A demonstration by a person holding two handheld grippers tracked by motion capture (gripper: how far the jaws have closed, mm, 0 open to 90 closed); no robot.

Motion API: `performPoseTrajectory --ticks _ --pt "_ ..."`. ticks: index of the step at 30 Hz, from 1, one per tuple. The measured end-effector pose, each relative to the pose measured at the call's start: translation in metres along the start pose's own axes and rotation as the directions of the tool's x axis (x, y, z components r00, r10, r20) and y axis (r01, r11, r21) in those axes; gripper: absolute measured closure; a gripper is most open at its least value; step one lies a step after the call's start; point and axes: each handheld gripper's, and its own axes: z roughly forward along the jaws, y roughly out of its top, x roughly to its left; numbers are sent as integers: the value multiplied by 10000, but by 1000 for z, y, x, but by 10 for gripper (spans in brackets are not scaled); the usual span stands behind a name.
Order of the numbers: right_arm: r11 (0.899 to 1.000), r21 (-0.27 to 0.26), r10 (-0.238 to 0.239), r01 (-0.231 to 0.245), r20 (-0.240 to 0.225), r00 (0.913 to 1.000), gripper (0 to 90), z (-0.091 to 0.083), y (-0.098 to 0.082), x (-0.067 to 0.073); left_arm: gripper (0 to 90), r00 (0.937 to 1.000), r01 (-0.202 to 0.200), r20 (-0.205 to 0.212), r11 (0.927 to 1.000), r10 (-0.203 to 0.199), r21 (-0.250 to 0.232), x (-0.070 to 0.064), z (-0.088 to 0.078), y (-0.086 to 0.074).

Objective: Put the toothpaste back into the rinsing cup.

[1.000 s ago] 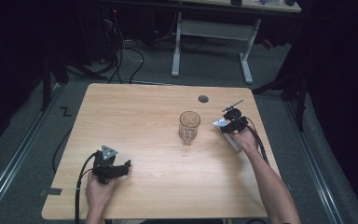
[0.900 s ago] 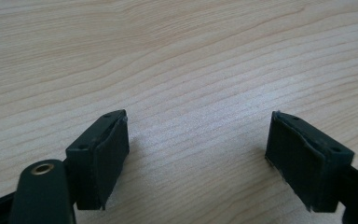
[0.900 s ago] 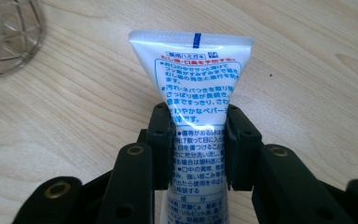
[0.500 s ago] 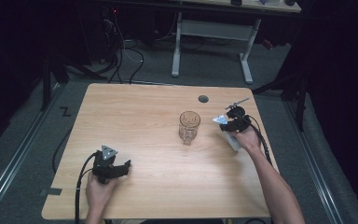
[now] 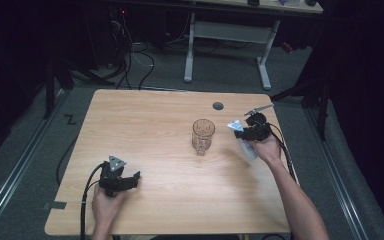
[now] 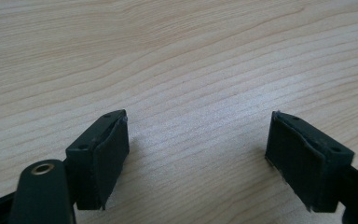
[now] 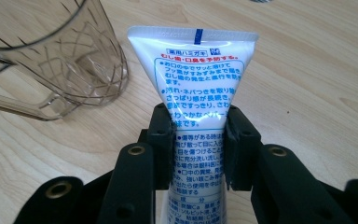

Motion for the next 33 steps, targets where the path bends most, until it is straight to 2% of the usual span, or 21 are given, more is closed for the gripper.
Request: performPoseTrajectory --ticks 13,21,33 --pt "9969 -786 -82 51 -398 9992 684 -13 0 12 214 10000 2 -1 10000 -2 0 0 0 0" --pt "9901 -1387 -346 233 -790 9963 684 -23 4 23 214 10000 0 1 10000 0 0 0 0 0" --pt "9807 -1952 -378 137 -1204 9920 684 -33 6 32 214 10000 1 -1 10000 -1 -1 0 0 0"
